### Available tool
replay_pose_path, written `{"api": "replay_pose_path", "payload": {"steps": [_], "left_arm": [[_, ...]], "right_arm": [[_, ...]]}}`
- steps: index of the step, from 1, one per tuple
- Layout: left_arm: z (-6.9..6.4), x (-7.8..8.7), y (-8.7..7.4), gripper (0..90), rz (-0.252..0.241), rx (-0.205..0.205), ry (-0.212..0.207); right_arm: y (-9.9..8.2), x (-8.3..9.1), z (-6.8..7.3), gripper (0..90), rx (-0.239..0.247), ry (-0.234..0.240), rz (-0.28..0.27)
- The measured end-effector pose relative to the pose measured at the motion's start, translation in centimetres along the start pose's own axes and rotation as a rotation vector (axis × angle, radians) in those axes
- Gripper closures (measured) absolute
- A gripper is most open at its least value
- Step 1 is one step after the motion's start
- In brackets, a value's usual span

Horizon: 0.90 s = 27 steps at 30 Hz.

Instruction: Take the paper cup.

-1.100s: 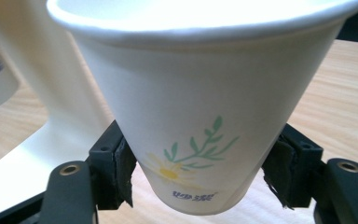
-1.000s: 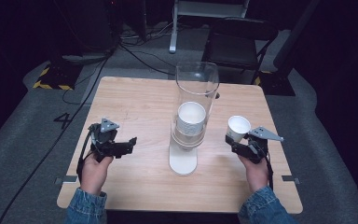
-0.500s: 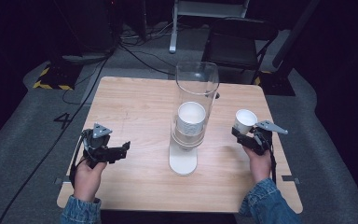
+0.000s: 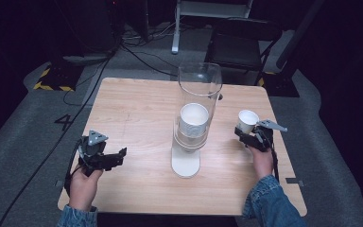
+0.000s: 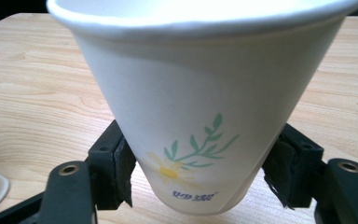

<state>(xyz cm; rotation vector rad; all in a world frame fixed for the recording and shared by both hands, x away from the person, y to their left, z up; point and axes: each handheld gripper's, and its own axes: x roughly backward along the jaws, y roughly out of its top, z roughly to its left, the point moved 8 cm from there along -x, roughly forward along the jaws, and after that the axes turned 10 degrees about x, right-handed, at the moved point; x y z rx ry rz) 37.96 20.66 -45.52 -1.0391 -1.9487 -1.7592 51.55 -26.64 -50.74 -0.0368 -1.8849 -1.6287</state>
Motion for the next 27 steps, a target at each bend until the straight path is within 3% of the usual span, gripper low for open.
{"api": "replay_pose_path", "payload": {"steps": [6,14,27], "left_arm": [[0.2,0.1,-0.1,15.2,0.000,0.001,0.004],[0.1,0.0,-0.2,15.2,0.007,-0.002,0.002],[-0.1,-0.2,-0.1,15.2,0.009,-0.010,-0.002]], "right_arm": [[-0.9,-1.0,-0.4,33.2,0.032,-0.022,0.039],[-1.7,-1.6,-0.5,33.0,0.038,-0.023,0.080],[-2.8,-2.2,-0.1,32.6,0.045,0.006,0.145]]}}
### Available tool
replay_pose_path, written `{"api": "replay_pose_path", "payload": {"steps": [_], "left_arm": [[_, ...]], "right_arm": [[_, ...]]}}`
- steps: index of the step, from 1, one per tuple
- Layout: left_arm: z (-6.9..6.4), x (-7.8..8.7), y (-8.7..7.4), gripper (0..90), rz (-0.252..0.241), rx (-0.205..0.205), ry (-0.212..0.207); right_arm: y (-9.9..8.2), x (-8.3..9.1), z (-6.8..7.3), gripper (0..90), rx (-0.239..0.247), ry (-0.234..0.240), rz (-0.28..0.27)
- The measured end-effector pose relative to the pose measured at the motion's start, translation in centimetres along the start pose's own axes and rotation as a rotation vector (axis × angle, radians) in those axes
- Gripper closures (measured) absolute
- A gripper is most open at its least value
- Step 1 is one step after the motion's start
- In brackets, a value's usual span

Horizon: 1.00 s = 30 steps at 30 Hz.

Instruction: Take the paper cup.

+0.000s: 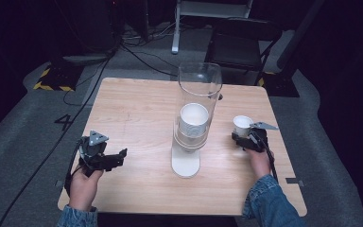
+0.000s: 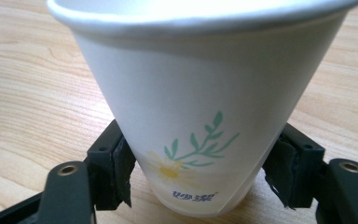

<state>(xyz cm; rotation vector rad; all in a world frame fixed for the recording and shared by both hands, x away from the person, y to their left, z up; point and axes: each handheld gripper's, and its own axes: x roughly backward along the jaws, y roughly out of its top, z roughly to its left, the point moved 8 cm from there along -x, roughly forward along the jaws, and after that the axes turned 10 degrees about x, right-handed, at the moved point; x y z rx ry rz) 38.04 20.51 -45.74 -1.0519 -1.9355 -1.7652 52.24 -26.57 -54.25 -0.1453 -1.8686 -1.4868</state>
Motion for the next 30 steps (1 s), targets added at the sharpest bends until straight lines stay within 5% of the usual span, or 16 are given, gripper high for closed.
{"api": "replay_pose_path", "payload": {"steps": [14,25,30], "left_arm": [[-0.2,-0.3,0.1,15.2,0.008,-0.003,-0.007],[-0.5,-0.7,0.3,15.2,0.011,-0.010,-0.018],[-0.5,-1.0,0.6,15.2,0.012,-0.014,-0.020]], "right_arm": [[-0.7,-0.1,0.0,31.2,0.013,0.003,0.057],[-0.9,0.4,-0.5,15.1,0.011,0.002,0.075],[-0.4,2.4,-0.5,9.3,0.025,-0.005,0.071]]}}
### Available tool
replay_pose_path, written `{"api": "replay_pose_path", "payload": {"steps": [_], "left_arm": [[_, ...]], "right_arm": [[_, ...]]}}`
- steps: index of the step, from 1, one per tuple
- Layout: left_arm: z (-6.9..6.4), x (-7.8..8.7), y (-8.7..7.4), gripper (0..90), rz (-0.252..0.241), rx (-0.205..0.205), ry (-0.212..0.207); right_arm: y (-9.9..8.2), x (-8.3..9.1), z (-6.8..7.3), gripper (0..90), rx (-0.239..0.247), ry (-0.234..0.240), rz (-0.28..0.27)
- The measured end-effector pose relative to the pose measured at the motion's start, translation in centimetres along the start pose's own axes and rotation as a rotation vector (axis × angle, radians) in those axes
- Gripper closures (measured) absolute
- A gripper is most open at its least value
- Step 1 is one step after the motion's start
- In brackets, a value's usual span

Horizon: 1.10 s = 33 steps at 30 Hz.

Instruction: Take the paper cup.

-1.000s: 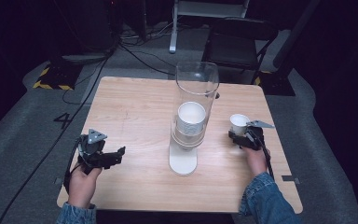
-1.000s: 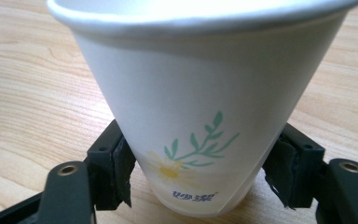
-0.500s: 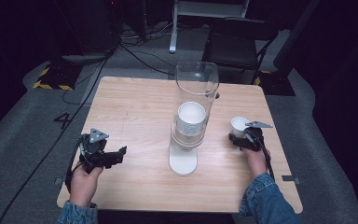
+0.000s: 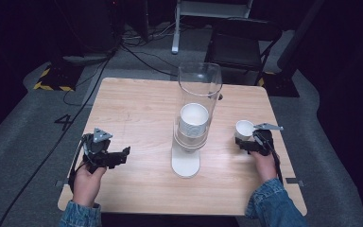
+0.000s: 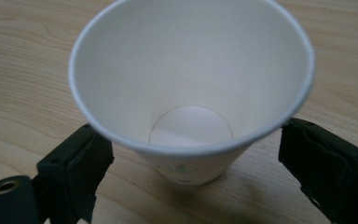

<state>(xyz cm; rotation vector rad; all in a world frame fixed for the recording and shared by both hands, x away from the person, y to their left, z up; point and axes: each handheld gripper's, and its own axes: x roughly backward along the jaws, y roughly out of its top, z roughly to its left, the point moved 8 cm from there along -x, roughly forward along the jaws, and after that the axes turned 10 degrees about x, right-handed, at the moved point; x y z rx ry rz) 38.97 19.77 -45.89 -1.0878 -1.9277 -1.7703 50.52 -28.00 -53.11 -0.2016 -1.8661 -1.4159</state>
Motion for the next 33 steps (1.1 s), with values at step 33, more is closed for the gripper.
{"api": "replay_pose_path", "payload": {"steps": [33], "left_arm": [[1.3,1.1,-2.3,15.3,0.047,-0.021,-0.004]], "right_arm": [[-1.0,14.6,0.9,9.2,0.114,0.137,-0.251]]}}
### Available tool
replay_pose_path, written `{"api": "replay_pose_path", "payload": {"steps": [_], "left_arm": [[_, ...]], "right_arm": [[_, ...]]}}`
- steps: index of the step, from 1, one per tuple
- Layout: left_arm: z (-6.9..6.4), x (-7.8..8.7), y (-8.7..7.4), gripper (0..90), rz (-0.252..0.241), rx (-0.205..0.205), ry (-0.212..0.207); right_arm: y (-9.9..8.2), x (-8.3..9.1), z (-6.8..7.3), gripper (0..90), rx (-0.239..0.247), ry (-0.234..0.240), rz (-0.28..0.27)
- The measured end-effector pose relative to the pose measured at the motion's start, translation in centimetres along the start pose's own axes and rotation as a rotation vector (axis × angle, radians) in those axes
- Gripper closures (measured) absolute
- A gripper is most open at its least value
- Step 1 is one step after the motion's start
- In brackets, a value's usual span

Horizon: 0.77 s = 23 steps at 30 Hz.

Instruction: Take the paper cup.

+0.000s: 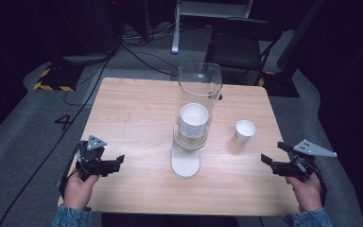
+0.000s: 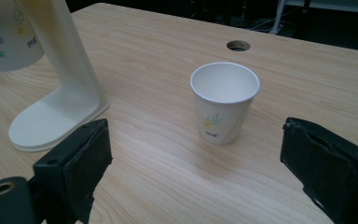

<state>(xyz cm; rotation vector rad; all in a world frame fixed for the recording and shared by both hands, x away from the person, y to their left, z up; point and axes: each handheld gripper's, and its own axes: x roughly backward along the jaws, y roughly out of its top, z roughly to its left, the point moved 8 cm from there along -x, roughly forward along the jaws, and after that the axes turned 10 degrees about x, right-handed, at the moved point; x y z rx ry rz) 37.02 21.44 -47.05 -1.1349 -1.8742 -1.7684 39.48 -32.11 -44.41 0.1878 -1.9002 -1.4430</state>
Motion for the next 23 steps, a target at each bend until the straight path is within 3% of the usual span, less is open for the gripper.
{"api": "replay_pose_path", "payload": {"steps": [4,6,11,14,17,23], "left_arm": [[0.2,0.1,0.2,15.3,-0.008,0.000,-0.001],[0.3,0.0,0.1,15.3,-0.004,0.004,0.001],[0.2,-0.2,0.0,15.3,0.008,0.004,0.000],[0.3,-0.3,-0.1,15.3,0.011,-0.005,0.001],[0.3,-0.3,-0.1,15.3,0.015,-0.014,0.001],[0.2,-0.4,-0.1,15.3,0.014,-0.011,0.000]], "right_arm": [[-0.9,0.9,-1.1,9.8,-0.001,-0.027,-0.001],[-1.8,1.1,-1.9,15.4,-0.023,-0.039,0.015],[-3.1,1.1,-3.0,15.4,-0.079,-0.050,0.019],[-3.4,1.1,-3.2,15.4,-0.084,-0.055,0.018],[-3.7,0.8,-3.2,15.4,-0.059,-0.071,0.035],[-3.6,0.2,-2.6,15.3,-0.045,-0.055,0.050]]}}
